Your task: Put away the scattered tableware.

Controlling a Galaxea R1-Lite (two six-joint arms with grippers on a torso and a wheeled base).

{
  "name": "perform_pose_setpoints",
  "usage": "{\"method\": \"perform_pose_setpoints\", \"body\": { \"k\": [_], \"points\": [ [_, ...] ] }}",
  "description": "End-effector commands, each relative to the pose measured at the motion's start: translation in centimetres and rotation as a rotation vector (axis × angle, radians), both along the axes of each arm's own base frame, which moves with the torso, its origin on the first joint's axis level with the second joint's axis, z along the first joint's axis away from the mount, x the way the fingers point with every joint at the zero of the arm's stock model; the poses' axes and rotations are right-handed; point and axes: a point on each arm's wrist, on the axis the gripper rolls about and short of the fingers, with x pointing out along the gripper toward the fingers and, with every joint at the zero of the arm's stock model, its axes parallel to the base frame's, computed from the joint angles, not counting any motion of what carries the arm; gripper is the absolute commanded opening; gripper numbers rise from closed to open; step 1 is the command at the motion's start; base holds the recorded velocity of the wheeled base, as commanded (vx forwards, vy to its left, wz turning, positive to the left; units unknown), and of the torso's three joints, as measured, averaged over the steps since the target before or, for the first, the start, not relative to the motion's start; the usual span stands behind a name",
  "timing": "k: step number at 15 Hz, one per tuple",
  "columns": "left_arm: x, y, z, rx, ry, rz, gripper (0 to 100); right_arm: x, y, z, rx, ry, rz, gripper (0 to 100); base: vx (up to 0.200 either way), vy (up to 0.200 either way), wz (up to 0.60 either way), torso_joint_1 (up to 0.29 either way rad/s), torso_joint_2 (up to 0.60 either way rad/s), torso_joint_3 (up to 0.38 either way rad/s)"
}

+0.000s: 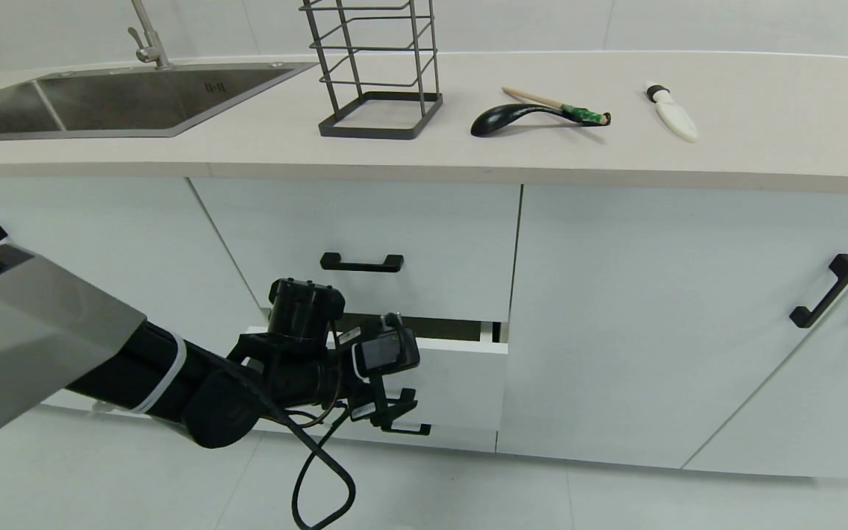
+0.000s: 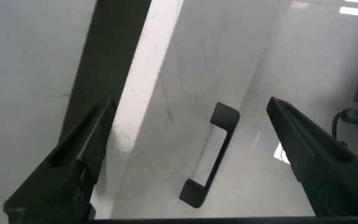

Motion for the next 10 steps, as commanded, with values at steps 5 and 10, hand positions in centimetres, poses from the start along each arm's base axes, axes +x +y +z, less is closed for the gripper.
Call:
{"method": "perform_pose_setpoints", "body": {
  "k": [5,10],
  "points": [
    [-7.7,3.3,1.2,0.012,0.038,-0.033,100,0.0,0.0,0.0,0.0,0.001,-0.001,0,0.0,0.0,0.0,0.0,0.0,0.0],
    [-10.5,4.5,2.3,0.0,0.021,-0.038,100,0.0,0.0,0.0,-0.002,0.001,-0.001,0,0.0,0.0,0.0,0.0,0.0,0.0]
  ]
}}
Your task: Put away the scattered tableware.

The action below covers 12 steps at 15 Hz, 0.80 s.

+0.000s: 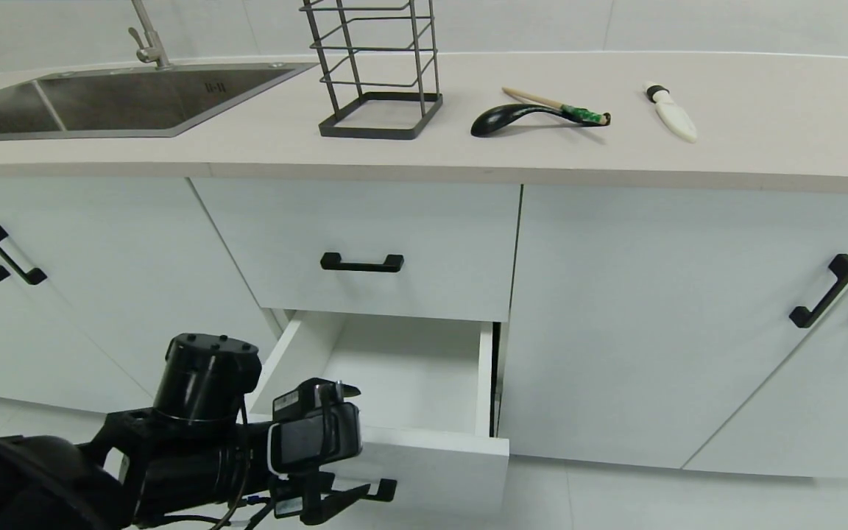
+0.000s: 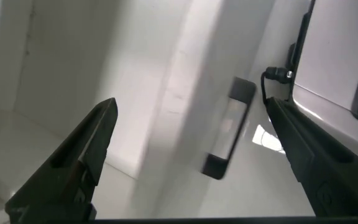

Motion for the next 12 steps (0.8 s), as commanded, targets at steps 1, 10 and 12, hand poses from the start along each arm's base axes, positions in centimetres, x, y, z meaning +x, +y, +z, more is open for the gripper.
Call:
{"method": "perform_pose_setpoints", "body": {
  "k": [1,10,12],
  "points": [
    [-1.0,0.4,0.9,-0.021,-0.029,-0.011,100,0.0,0.0,0.0,0.0,0.001,0.0,0,0.0,0.0,0.0,0.0,0.0,0.0],
    [-7.4,2.8,4.3,-0.409,0.141,-0.012,100,0.0,0.0,0.0,0.0,0.001,0.0,0,0.0,0.0,0.0,0.0,0.0,0.0],
    [-9.2,3.5,6.1,-0.611,0.253,0.016,100,0.0,0.0,0.0,0.0,0.001,0.0,0,0.0,0.0,0.0,0.0,0.0,0.0]
  ]
}}
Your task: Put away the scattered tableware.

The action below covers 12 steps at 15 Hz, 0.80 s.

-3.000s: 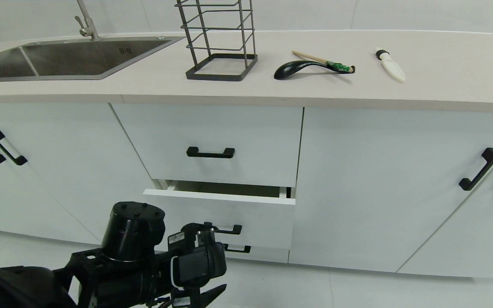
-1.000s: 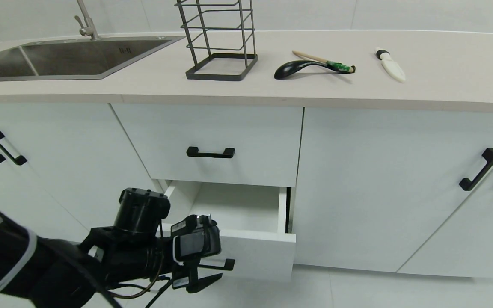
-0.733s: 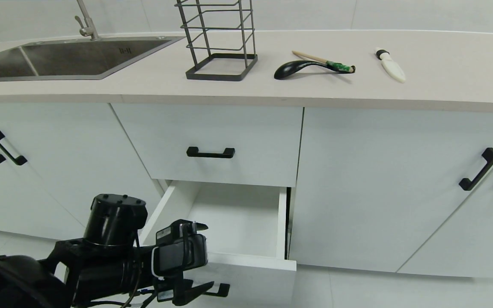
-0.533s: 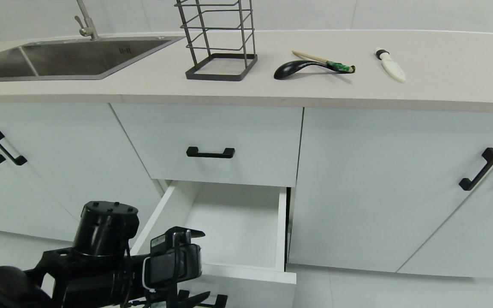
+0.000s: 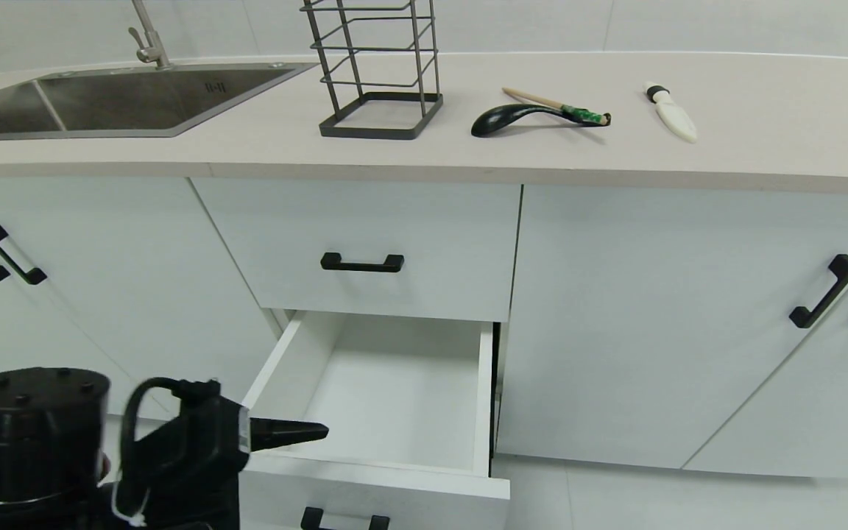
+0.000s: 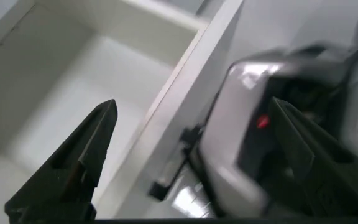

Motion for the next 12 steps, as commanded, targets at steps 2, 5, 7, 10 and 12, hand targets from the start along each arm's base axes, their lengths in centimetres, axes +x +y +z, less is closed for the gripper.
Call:
{"method": "perform_pose_setpoints", "body": {
  "k": [2,5,7,10,12],
  "points": [
    [-4.2,1.8,4.0,-0.296,0.052,0.058,100,0.0,0.0,0.0,0.0,0.001,0.001,0,0.0,0.0,0.0,0.0,0.0,0.0],
    [-7.7,3.4,5.6,-0.548,0.177,0.11,100,0.0,0.0,0.0,0.0,0.001,0.0,0,0.0,0.0,0.0,0.0,0.0,0.0],
    [-9.6,4.6,4.5,-0.601,0.134,0.192,100,0.0,0.0,0.0,0.0,0.001,0.001,0,0.0,0.0,0.0,0.0,0.0,0.0],
    [-13.6,6.7,2.0,-0.635,-0.157,0.357,100,0.0,0.0,0.0,-0.002,0.001,0.001,0,0.0,0.0,0.0,0.0,0.0,0.0],
    [-16.0,7.5,0.7,-0.665,-0.278,0.449,100,0.0,0.0,0.0,-0.003,0.001,0.001,0,0.0,0.0,0.0,0.0,0.0,0.0]
  ]
}}
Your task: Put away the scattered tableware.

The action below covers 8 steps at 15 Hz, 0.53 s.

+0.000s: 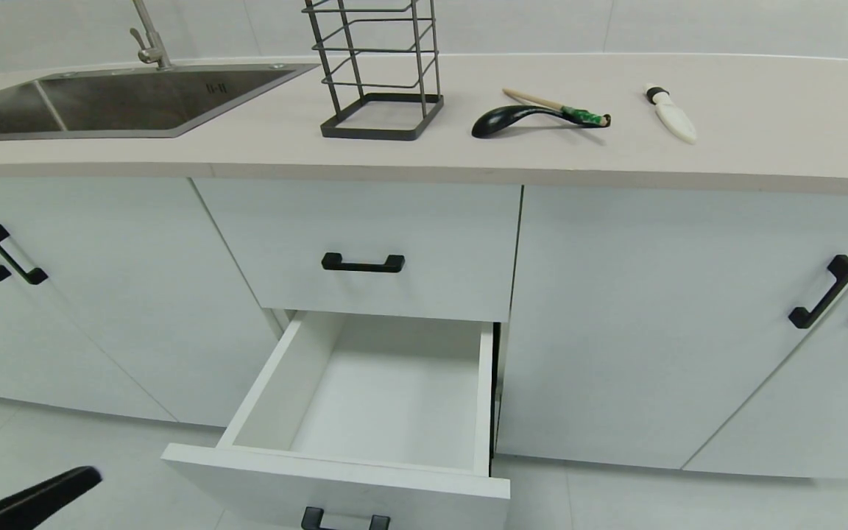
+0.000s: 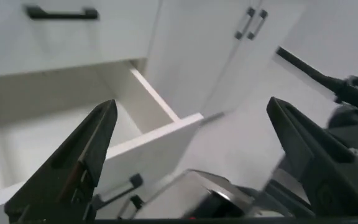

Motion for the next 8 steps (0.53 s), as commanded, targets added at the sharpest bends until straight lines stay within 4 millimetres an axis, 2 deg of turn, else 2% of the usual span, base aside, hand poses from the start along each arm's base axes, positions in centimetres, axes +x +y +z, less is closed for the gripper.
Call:
{"method": "perform_pose_setpoints", "body": {
  "k": [1,3,5,6,8],
  "points": [
    [-4.2,1.3,-2.6,-0.026,-0.168,0.22,100,0.0,0.0,0.0,-0.002,0.001,0.0,0,0.0,0.0,0.0,0.0,0.0,0.0],
    [-4.9,1.2,-3.8,-0.006,-0.151,0.332,100,0.0,0.0,0.0,-0.002,0.001,0.0,0,0.0,0.0,0.0,0.0,0.0,0.0],
    [-5.0,1.0,-6.7,0.034,-0.09,0.421,100,0.0,0.0,0.0,0.0,0.001,0.0,0,0.0,0.0,0.0,0.0,0.0,0.0],
    [-5.0,1.1,-7.5,0.083,-0.057,0.453,100,0.0,0.0,0.0,0.0,0.001,0.0,0,0.0,0.0,0.0,0.0,0.0,0.0],
    [-4.9,1.4,-8.1,0.186,-0.038,0.591,100,0.0,0.0,0.0,0.0,0.001,-0.001,0,0.0,0.0,0.0,0.0,0.0,0.0]
  ]
}}
